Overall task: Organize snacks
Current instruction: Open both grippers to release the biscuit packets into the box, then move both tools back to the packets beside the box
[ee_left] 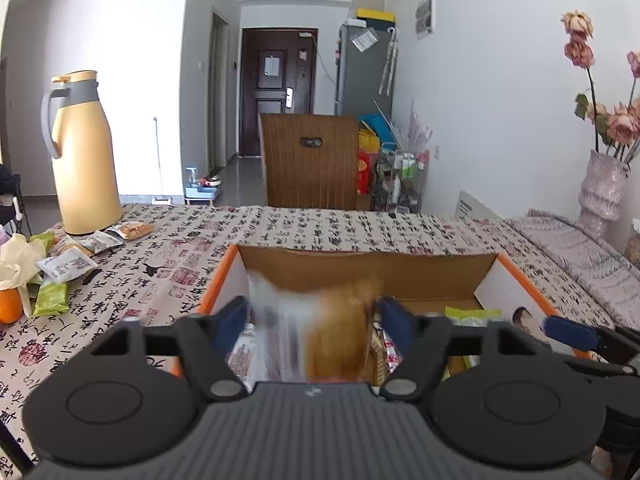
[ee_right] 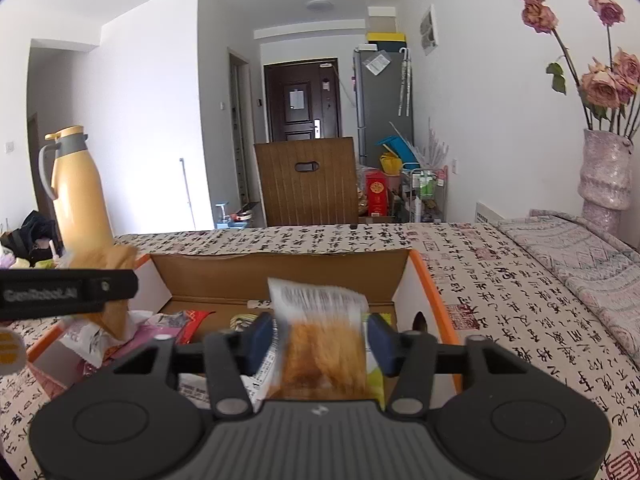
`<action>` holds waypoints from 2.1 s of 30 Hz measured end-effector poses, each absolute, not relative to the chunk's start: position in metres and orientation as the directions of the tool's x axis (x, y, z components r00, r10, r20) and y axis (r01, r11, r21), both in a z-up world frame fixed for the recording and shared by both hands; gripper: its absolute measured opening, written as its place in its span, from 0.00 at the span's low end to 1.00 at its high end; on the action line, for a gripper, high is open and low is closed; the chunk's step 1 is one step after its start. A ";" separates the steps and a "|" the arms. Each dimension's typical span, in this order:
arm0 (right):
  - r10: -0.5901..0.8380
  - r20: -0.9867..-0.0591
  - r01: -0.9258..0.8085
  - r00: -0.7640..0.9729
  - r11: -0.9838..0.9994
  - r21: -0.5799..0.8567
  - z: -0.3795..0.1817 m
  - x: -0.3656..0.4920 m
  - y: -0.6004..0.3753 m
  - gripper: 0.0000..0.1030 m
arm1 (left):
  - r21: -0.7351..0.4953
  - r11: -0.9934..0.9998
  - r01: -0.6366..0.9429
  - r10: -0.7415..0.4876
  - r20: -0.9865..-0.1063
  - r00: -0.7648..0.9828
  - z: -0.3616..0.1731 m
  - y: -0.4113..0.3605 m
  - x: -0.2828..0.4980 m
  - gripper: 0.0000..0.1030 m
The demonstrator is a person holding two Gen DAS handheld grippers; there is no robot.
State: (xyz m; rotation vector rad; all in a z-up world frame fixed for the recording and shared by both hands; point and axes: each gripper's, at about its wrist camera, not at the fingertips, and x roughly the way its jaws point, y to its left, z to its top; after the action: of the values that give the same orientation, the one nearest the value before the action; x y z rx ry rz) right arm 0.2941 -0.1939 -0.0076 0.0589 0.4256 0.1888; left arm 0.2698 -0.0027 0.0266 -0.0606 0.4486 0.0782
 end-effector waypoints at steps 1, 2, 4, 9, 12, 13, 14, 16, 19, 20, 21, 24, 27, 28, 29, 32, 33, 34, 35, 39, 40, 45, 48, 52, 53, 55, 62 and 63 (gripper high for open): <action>0.192 -0.404 -0.165 0.894 0.981 0.100 -0.008 0.295 -0.195 0.71 | -0.040 0.994 -0.106 0.079 -0.429 0.900 0.027 -0.002 0.268 0.94; 0.187 -0.403 -0.157 0.896 0.982 0.107 -0.008 0.295 -0.197 0.84 | -0.042 0.992 -0.119 0.090 -0.424 0.901 0.028 -0.001 0.268 0.97; 0.184 -0.401 -0.151 0.898 0.982 0.112 -0.008 0.295 -0.198 0.92 | -0.056 0.990 -0.131 0.095 -0.424 0.901 0.029 0.001 0.267 1.00; 0.181 -0.392 -0.148 0.902 0.982 0.114 -0.007 0.293 -0.199 1.00 | -0.060 0.990 -0.126 0.089 -0.422 0.902 0.031 0.002 0.266 1.00; 0.181 -0.389 -0.148 0.903 0.982 0.114 -0.006 0.291 -0.199 1.00 | -0.060 0.991 -0.124 0.087 -0.422 0.903 0.031 0.002 0.265 1.00; 0.180 -0.389 -0.147 0.903 0.983 0.113 -0.006 0.291 -0.199 1.00 | -0.060 0.990 -0.124 0.088 -0.422 0.903 0.031 0.002 0.265 1.00; 0.180 -0.389 -0.147 0.903 0.983 0.112 -0.006 0.291 -0.199 1.00 | -0.060 0.991 -0.124 0.088 -0.421 0.903 0.032 0.002 0.264 1.00; 0.180 -0.387 -0.147 0.904 0.983 0.112 -0.005 0.291 -0.199 1.00 | -0.059 0.990 -0.124 0.088 -0.421 0.903 0.031 0.002 0.265 1.00; 0.177 -0.384 -0.145 0.906 0.983 0.110 -0.003 0.289 -0.199 1.00 | -0.060 0.990 -0.126 0.089 -0.425 0.901 0.032 0.002 0.265 1.00; 0.177 -0.382 -0.146 0.907 0.983 0.108 -0.001 0.288 -0.199 1.00 | -0.062 0.990 -0.129 0.091 -0.426 0.900 0.033 0.002 0.264 1.00; 0.178 -0.380 -0.150 0.908 0.983 0.103 0.001 0.287 -0.198 1.00 | -0.064 0.989 -0.132 0.092 -0.426 0.900 0.035 0.001 0.263 1.00; 0.175 -0.364 -0.154 0.915 0.984 0.089 0.009 0.280 -0.196 1.00 | -0.068 0.989 -0.131 0.091 -0.417 0.904 0.042 0.001 0.258 1.00; 0.170 -0.352 -0.151 0.920 0.985 0.083 0.017 0.271 -0.197 1.00 | -0.063 0.989 -0.136 0.099 -0.406 0.908 0.049 0.000 0.251 1.00; 0.170 -0.351 -0.151 0.921 0.985 0.083 0.019 0.267 -0.197 1.00 | -0.062 0.989 -0.137 0.101 -0.406 0.908 0.051 0.000 0.248 1.00; 0.169 -0.350 -0.150 0.921 0.985 0.083 0.020 0.264 -0.197 1.00 | -0.061 0.989 -0.135 0.099 -0.404 0.910 0.052 0.000 0.245 1.00; 0.166 -0.353 -0.147 0.921 0.986 0.080 0.023 0.252 -0.198 1.00 | -0.057 0.991 -0.122 0.090 -0.396 0.914 0.055 0.000 0.233 1.00; 0.164 -0.355 -0.145 0.920 0.986 0.078 0.023 0.247 -0.198 1.00 | -0.056 0.991 -0.119 0.087 -0.395 0.915 0.056 0.000 0.228 1.00; 0.162 -0.356 -0.144 0.920 0.987 0.077 0.023 0.242 -0.199 1.00 | -0.056 0.991 -0.118 0.086 -0.395 0.915 0.056 0.001 0.225 1.00; 0.162 -0.357 -0.143 0.920 0.987 0.077 0.023 0.238 -0.199 1.00 | -0.058 0.992 -0.116 0.084 -0.395 0.915 0.056 0.002 0.220 1.00; 0.158 -0.371 -0.141 0.915 0.987 0.073 0.020 0.220 -0.200 1.00 | -0.059 0.992 -0.114 0.082 -0.397 0.914 0.055 0.005 0.202 1.00; 0.158 -0.375 -0.141 0.914 0.987 0.071 0.020 0.216 -0.200 1.00 | -0.058 0.992 -0.114 0.082 -0.399 0.913 0.054 0.006 0.197 1.00; 0.154 -0.397 -0.139 0.905 0.988 0.067 0.012 0.195 -0.200 1.00 | -0.049 0.992 -0.112 0.082 -0.414 0.907 0.047 0.010 0.176 1.00; 0.154 -0.412 -0.139 0.898 0.988 0.065 0.007 0.182 -0.200 1.00 | -0.043 0.993 -0.109 0.081 -0.426 0.901 0.040 0.013 0.165 1.00; 0.156 -0.441 -0.146 0.884 0.988 0.056 -0.003 0.170 -0.200 1.00 | -0.037 0.993 -0.112 0.083 -0.452 0.888 0.028 0.018 0.154 1.00; 0.157 -0.450 -0.148 0.879 0.987 0.054 -0.006 0.167 -0.200 1.00 | -0.037 0.993 -0.110 0.081 -0.462 0.883 0.024 0.020 0.152 1.00; 0.158 -0.466 -0.152 0.871 0.987 0.050 -0.011 0.162 -0.200 1.00 | -0.033 0.993 -0.110 0.081 -0.480 0.874 0.016 0.023 0.147 1.00; 0.160 -0.513 -0.159 0.843 0.986 0.046 -0.029 0.146 -0.203 1.00 | -0.023 0.996 -0.090 0.064 -0.524 0.849 -0.007 0.032 0.132 1.00; 0.158 -0.521 -0.159 0.839 0.986 0.045 -0.032 0.144 -0.203 1.00 | -0.021 0.996 -0.086 0.062 -0.529 0.847 -0.010 0.032 0.130 1.00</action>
State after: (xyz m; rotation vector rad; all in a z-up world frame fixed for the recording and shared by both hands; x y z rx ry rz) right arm 0.1443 -0.2032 -0.0316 -0.0003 0.5509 0.1675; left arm 0.1304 0.0323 -0.0097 -0.0448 0.5559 0.0778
